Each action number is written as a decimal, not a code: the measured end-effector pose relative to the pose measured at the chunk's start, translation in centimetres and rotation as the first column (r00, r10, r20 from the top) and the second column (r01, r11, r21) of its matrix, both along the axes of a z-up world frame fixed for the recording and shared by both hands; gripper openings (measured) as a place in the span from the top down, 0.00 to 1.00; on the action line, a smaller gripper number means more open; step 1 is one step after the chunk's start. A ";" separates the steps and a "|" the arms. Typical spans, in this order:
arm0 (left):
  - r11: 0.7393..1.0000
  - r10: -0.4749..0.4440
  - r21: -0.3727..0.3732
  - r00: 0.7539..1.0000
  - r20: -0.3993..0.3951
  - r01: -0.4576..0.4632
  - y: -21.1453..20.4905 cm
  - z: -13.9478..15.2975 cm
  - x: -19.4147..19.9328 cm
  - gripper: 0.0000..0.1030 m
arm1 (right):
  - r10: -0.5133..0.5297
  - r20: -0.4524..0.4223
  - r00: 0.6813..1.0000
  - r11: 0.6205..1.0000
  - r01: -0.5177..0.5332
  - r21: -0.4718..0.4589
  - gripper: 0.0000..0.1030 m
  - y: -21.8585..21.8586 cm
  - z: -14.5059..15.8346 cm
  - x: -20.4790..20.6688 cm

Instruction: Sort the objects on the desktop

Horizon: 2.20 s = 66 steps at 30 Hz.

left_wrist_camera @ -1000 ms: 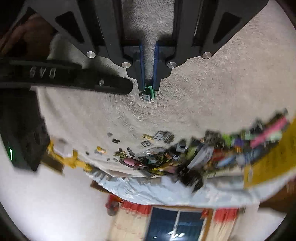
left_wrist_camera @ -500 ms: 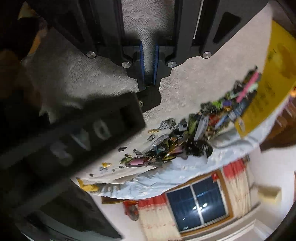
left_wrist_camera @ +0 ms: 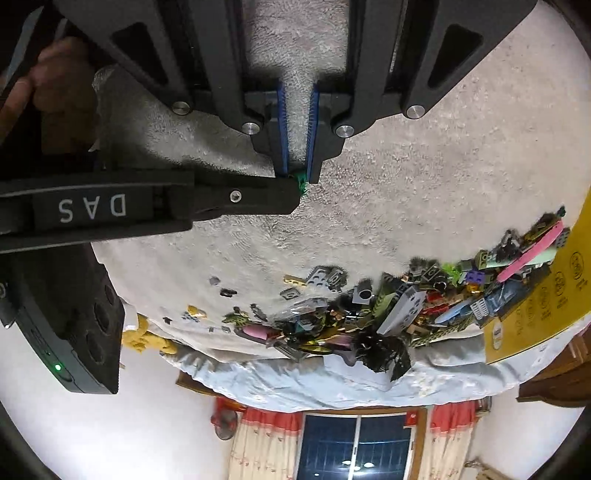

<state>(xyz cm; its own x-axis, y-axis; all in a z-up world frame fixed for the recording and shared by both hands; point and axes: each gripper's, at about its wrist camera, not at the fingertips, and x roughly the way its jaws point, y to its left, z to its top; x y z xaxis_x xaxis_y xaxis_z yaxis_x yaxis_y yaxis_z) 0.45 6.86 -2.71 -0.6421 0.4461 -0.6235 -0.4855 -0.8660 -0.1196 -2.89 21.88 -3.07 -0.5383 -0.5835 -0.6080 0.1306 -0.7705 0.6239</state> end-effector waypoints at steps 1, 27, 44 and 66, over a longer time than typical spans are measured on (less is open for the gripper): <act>1.000 0.008 0.007 1.000 0.005 -0.008 0.1 0.0 0.4 0.95 | -0.005 0.001 1.000 1.000 0.005 -0.005 0.89 0.0 -0.1 0.1; 0.987 -0.061 -0.158 0.984 -0.170 0.034 -1.2 2.6 2.1 0.90 | -0.039 -0.224 0.974 0.977 0.084 0.197 0.89 2.4 3.2 2.6; 0.942 -0.194 -0.314 0.958 -0.213 0.121 3.3 0.3 1.6 0.88 | 0.009 -0.148 0.989 0.987 0.015 0.160 0.77 -0.6 2.2 0.6; 0.979 0.087 -0.173 0.986 -0.143 -0.111 1.9 -0.7 0.8 0.98 | -0.019 -0.088 0.996 0.980 0.036 0.194 0.95 -0.8 0.8 1.3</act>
<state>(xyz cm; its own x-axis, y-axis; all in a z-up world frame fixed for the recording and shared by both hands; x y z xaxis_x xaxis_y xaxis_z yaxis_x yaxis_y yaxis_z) 1.25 8.78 -3.37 -0.7604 0.2647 -0.5931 -0.3971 -0.9121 0.1021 -1.63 21.13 -2.28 -0.6077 -0.4420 -0.6598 0.1537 -0.8806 0.4483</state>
